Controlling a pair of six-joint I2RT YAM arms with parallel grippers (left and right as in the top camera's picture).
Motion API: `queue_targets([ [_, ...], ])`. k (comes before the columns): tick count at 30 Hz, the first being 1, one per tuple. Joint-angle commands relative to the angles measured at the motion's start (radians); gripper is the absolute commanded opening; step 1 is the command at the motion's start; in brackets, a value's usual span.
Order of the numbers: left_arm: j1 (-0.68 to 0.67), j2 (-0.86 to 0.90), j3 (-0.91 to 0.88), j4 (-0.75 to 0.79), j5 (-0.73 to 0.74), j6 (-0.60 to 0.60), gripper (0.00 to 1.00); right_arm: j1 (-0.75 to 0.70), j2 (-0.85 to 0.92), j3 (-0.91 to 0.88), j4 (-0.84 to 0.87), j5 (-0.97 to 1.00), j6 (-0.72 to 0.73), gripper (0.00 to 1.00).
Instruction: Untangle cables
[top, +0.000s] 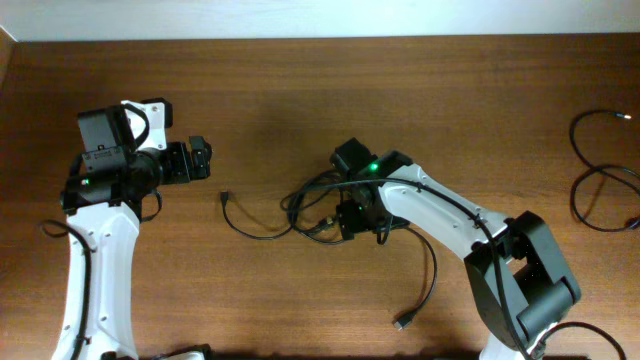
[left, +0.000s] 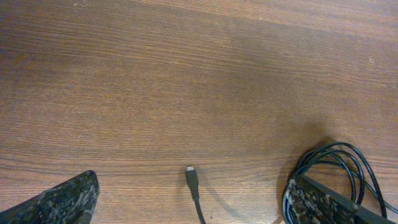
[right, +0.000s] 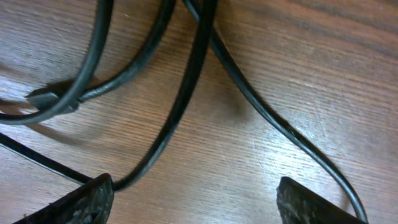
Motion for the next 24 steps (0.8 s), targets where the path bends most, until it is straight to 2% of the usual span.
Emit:
queue_targets([
  [1, -0.001, -0.008, 0.005, -0.004, 0.008, 0.02, 0.99, 0.002, 0.0, -0.006, 0.031, -0.033, 0.005, 0.78],
  [5, -0.003, -0.008, 0.005, -0.013, 0.012, 0.02, 0.99, 0.037, 0.01, -0.006, 0.101, -0.121, 0.01, 0.78],
  [9, -0.003, -0.008, 0.005, -0.017, 0.013, 0.019, 0.99, 0.101, 0.01, -0.006, 0.16, -0.117, 0.05, 0.75],
  [11, -0.003, -0.008, 0.005, -0.02, 0.013, 0.02, 0.99, 0.101, 0.01, -0.011, 0.161, -0.103, 0.051, 0.69],
  [12, -0.003, -0.008, 0.005, -0.023, 0.013, 0.02, 0.99, 0.101, 0.01, -0.023, 0.164, -0.08, 0.07, 0.6],
  [13, -0.003, -0.008, 0.005, -0.023, 0.016, 0.02, 0.99, 0.101, 0.01, -0.036, 0.168, -0.068, 0.069, 0.37],
  [14, -0.003, -0.008, 0.005, -0.023, 0.02, 0.019, 0.99, 0.099, 0.01, -0.039, 0.169, -0.064, 0.069, 0.04],
  [17, -0.003, -0.008, 0.005, -0.023, 0.02, 0.019, 0.99, 0.098, 0.009, -0.027, 0.173, -0.061, 0.041, 0.04],
  [18, -0.003, -0.008, 0.005, -0.023, 0.024, 0.019, 0.99, 0.093, -0.003, 0.034, 0.122, -0.048, 0.007, 0.04],
  [20, -0.003, -0.008, 0.005, -0.024, 0.031, 0.019, 0.99, 0.065, -0.044, 0.296, -0.1, 0.033, -0.077, 0.04],
  [22, -0.005, -0.008, 0.005, -0.027, 0.047, 0.02, 0.99, 0.024, -0.049, 0.74, -0.364, 0.114, -0.16, 0.04],
  [24, -0.039, -0.008, 0.005, -0.027, 0.084, 0.021, 0.99, -0.026, -0.049, 1.141, -0.469, 0.111, -0.188, 0.04],
])
